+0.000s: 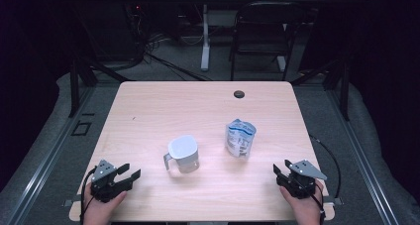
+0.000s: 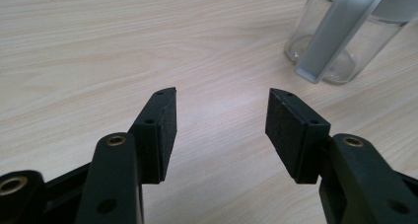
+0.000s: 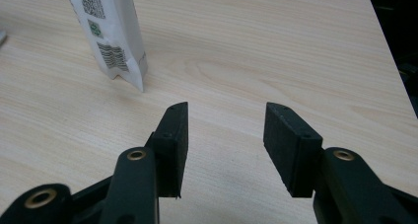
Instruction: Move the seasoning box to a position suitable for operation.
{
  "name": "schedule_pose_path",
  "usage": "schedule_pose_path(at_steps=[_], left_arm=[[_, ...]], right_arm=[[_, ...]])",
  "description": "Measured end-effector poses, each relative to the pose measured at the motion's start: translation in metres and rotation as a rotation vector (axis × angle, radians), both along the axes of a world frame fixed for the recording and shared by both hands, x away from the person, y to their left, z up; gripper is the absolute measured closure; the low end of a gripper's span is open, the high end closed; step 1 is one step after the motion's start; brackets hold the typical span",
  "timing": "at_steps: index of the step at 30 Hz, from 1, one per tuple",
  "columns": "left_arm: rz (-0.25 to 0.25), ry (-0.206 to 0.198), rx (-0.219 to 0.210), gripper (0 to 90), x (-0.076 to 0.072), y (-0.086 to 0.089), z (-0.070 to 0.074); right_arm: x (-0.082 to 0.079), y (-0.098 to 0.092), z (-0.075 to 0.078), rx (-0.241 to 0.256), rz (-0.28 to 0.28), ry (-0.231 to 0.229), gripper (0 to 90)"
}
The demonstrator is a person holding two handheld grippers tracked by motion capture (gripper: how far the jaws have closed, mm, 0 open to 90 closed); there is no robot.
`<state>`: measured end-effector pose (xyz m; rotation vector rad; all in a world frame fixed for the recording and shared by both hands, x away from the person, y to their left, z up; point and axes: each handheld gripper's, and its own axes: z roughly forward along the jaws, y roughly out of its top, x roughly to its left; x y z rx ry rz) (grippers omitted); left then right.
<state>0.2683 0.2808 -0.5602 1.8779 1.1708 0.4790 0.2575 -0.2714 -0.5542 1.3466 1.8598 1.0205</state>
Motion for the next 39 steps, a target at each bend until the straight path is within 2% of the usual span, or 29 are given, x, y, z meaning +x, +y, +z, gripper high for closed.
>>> schedule_pose_path(at_steps=[3,6,7,9,11,13,14,21,26,28,32,39], left_arm=[[-0.009,0.009,-0.005,46.7,0.004,-0.004,-0.002],[-0.018,0.017,0.023,47.6,0.009,-0.007,-0.003],[-0.019,0.012,0.019,47.7,0.009,-0.009,-0.005],[-0.025,0.023,0.025,48.0,0.009,-0.009,-0.006],[-0.017,0.024,0.013,49.6,0.008,-0.009,-0.007],[-0.030,0.029,-0.009,51.3,0.009,-0.009,-0.007],[-0.030,0.026,-0.013,51.4,0.009,-0.008,-0.006],[-0.037,0.023,-0.019,49.6,0.007,-0.009,-0.003],[-0.052,0.000,-0.005,51.1,0.003,-0.015,-0.002],[-0.056,0.000,-0.002,51.1,0.001,-0.017,0.000],[-0.063,-0.022,0.002,49.9,-0.003,-0.022,0.003],[-0.072,-0.030,-0.006,49.1,-0.004,-0.030,0.007]], right_arm=[[0.001,0.001,-0.002,-0.010,0.016,0.007,52.1],[-0.001,-0.001,-0.003,-0.013,0.032,0.027,51.3],[-0.001,-0.002,-0.004,-0.003,0.035,0.022,51.2],[-0.002,-0.005,-0.002,-0.008,0.019,0.035,50.2],[-0.003,-0.006,-0.002,0.007,0.006,0.041,49.6],[-0.006,-0.007,-0.002,0.017,-0.001,0.040,49.8],[-0.007,-0.007,-0.002,0.009,-0.004,0.042,49.9],[-0.009,-0.005,0.001,0.055,0.013,0.024,47.6],[-0.008,0.001,0.000,0.028,0.023,0.031,46.6],[-0.007,0.002,-0.001,0.038,0.036,0.036,46.7],[-0.006,0.003,-0.002,0.038,0.043,0.030,46.8],[-0.006,0.000,-0.002,0.056,0.023,0.031,46.7]])
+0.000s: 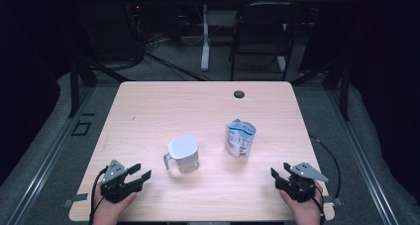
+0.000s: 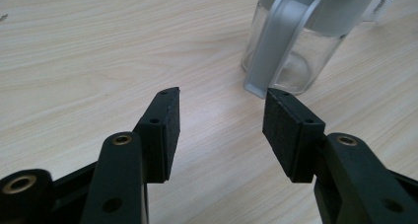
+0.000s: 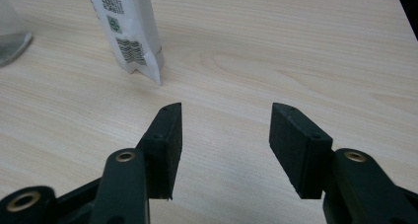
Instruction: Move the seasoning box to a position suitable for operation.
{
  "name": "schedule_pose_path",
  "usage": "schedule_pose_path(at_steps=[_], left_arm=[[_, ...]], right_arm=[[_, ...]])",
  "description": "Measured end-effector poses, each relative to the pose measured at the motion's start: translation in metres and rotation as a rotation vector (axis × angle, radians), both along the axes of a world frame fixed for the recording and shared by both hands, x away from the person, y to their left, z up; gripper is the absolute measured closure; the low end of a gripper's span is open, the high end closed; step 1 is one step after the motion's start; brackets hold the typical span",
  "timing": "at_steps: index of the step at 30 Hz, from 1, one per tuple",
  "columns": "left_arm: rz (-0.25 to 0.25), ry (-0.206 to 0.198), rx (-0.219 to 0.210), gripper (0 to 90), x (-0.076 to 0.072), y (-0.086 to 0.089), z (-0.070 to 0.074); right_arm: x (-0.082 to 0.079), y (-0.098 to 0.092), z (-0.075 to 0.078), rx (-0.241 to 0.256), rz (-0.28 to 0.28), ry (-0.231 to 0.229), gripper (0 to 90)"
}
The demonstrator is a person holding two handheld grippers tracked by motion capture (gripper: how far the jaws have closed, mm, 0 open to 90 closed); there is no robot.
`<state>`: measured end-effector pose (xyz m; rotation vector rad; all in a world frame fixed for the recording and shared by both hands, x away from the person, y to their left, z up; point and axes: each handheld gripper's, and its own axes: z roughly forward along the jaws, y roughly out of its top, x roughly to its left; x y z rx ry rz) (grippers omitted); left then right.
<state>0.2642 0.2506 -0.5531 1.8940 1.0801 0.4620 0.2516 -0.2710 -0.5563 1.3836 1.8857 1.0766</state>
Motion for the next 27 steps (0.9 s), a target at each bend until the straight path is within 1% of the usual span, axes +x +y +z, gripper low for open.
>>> schedule_pose_path(at_steps=[3,4,6,7,8,10,11,12,13,14,16,17,18,19,20,21,23,24,27], left_arm=[[0.002,-0.007,0.010,49.5,0.000,-0.005,0.003],[-0.003,-0.011,0.006,50.7,0.000,-0.006,0.004],[-0.007,-0.003,-0.004,53.1,-0.001,-0.008,0.004],[-0.008,-0.006,-0.007,53.1,-0.001,-0.009,0.004],[-0.009,0.000,-0.009,53.1,-0.001,-0.010,0.005],[-0.006,0.001,-0.021,52.6,0.000,-0.014,0.007],[-0.008,0.004,0.007,51.7,0.002,-0.019,0.009],[-0.008,0.004,0.007,50.4,0.002,-0.019,0.009],[-0.014,0.004,0.010,50.4,0.003,-0.022,0.010],[-0.017,0.002,0.020,50.0,0.005,-0.027,0.010],[-0.023,0.002,0.037,49.6,0.007,-0.033,0.009],[-0.024,0.003,0.031,49.7,0.009,-0.035,0.008],[-0.021,0.019,0.035,49.8,0.010,-0.037,0.008],[-0.019,0.012,0.037,49.8,0.012,-0.040,0.006],[-0.022,0.012,0.050,49.8,0.013,-0.042,0.005],[-0.017,0.008,0.050,49.8,0.014,-0.044,0.004],[-0.026,0.011,0.054,49.9,0.015,-0.047,0.004],[-0.016,0.007,0.054,49.8,0.016,-0.049,0.004],[-0.016,0.009,0.062,49.8,0.019,-0.052,0.004]], right_arm=[[-0.001,0.001,0.001,-0.002,0.002,-0.001,46.3],[-0.001,0.001,0.001,0.003,0.005,-0.004,46.0],[-0.001,0.001,0.001,0.000,0.011,-0.005,46.0],[-0.001,0.001,0.001,0.002,0.015,-0.006,46.2],[-0.001,0.001,0.002,-0.002,0.020,0.000,46.2],[-0.001,0.000,0.002,0.001,0.016,-0.002,46.7],[-0.001,-0.001,0.002,-0.002,0.017,-0.001,47.0],[-0.001,-0.001,0.002,-0.002,0.017,-0.001,47.0],[-0.001,-0.001,0.002,0.012,0.020,-0.009,47.4],[-0.001,-0.002,0.003,0.007,0.012,-0.011,47.8],[-0.001,-0.002,0.003,0.005,0.017,-0.013,47.8],[-0.002,-0.001,0.003,0.004,0.019,-0.015,47.7],[-0.002,-0.001,0.003,0.002,0.017,-0.017,47.5],[-0.002,-0.001,0.003,0.000,0.013,-0.017,47.0],[-0.002,0.000,0.003,0.000,0.009,-0.017,46.6],[-0.002,0.000,0.003,0.002,0.008,-0.015,46.5],[-0.002,0.000,0.002,0.005,0.011,-0.013,46.6],[-0.002,0.001,0.002,0.005,0.015,-0.010,46.7],[-0.002,0.001,0.002,0.002,0.019,-0.006,46.8]])
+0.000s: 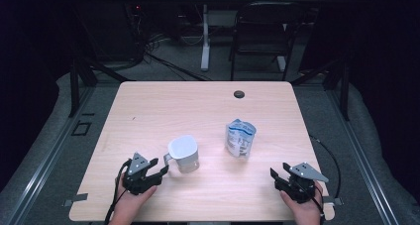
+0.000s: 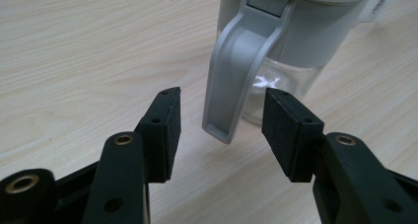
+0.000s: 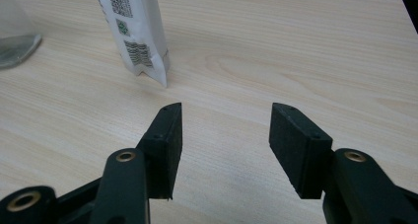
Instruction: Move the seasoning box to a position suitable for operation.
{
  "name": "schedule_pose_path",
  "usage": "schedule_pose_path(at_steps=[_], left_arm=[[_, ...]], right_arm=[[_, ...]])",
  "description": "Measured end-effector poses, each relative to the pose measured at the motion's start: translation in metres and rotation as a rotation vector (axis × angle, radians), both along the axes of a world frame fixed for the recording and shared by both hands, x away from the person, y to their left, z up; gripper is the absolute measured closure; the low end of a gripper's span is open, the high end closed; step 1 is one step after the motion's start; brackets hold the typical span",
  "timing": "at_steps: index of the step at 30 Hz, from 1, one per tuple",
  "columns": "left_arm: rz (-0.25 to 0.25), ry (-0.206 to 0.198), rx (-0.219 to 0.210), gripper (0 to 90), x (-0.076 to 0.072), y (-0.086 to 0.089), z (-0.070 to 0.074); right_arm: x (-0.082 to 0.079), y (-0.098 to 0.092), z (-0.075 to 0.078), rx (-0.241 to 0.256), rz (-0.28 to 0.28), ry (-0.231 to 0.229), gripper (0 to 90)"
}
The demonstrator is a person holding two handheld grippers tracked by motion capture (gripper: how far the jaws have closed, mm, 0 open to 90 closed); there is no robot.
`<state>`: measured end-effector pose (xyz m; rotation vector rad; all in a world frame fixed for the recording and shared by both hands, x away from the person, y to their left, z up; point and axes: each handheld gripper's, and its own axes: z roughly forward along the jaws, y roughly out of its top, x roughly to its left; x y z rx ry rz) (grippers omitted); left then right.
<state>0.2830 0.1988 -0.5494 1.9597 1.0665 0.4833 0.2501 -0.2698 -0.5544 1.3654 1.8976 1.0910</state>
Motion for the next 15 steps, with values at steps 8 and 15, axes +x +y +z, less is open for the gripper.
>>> schedule_pose_path(at_steps=[8,15], left_arm=[[0.040,-0.006,-0.009,53.2,0.010,-0.013,-0.006],[0.073,-0.019,-0.019,58.9,0.013,-0.016,-0.006]], right_arm=[[0.000,0.000,0.000,0.011,-0.006,-0.008,46.4],[0.000,-0.001,0.000,0.012,-0.003,-0.007,45.9]])
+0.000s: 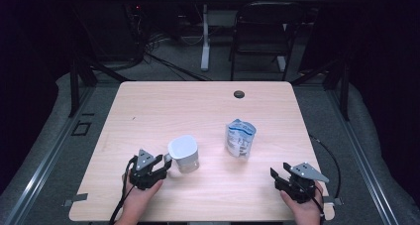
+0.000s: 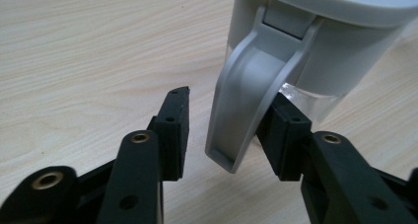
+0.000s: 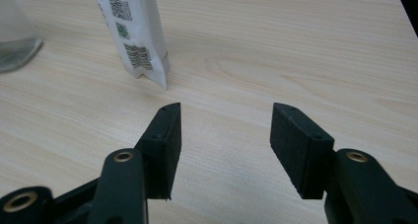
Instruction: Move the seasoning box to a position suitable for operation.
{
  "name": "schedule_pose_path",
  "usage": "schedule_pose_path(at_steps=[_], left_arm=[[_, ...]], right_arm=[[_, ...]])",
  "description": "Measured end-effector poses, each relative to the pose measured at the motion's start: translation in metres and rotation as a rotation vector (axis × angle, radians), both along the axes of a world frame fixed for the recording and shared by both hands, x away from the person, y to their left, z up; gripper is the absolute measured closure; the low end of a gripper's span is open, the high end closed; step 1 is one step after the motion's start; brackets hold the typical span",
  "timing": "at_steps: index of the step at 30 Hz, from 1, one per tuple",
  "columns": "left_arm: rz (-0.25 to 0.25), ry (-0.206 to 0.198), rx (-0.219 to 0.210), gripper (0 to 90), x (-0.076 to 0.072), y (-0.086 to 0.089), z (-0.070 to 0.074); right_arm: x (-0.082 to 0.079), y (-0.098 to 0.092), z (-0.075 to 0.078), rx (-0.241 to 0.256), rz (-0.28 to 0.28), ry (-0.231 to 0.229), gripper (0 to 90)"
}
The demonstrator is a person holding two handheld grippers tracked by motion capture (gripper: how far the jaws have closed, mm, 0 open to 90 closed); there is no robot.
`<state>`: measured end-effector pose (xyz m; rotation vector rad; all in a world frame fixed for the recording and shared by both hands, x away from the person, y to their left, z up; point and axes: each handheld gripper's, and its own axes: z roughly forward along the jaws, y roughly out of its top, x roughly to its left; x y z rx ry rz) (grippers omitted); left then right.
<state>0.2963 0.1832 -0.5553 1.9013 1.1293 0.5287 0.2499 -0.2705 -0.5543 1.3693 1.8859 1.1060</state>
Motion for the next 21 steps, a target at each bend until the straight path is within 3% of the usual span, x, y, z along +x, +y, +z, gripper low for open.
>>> schedule_pose_path(at_steps=[7,15,21], left_arm=[[-0.008,-0.015,0.010,68.1,-0.0009,-0.0013,0.0004],[-0.026,-0.022,0.058,69.8,-0.0007,-0.0017,0.0028],[-0.047,-0.017,0.071,70.1,-0.0015,-0.0011,0.0042]], right_arm=[[0.0003,0.0004,-0.0005,-0.005,0.003,0.004,45.7],[0.0006,0.0007,-0.0009,0.000,0.009,0.004,45.6],[0.0011,0.0004,-0.0017,0.003,0.008,0.010,45.6]])
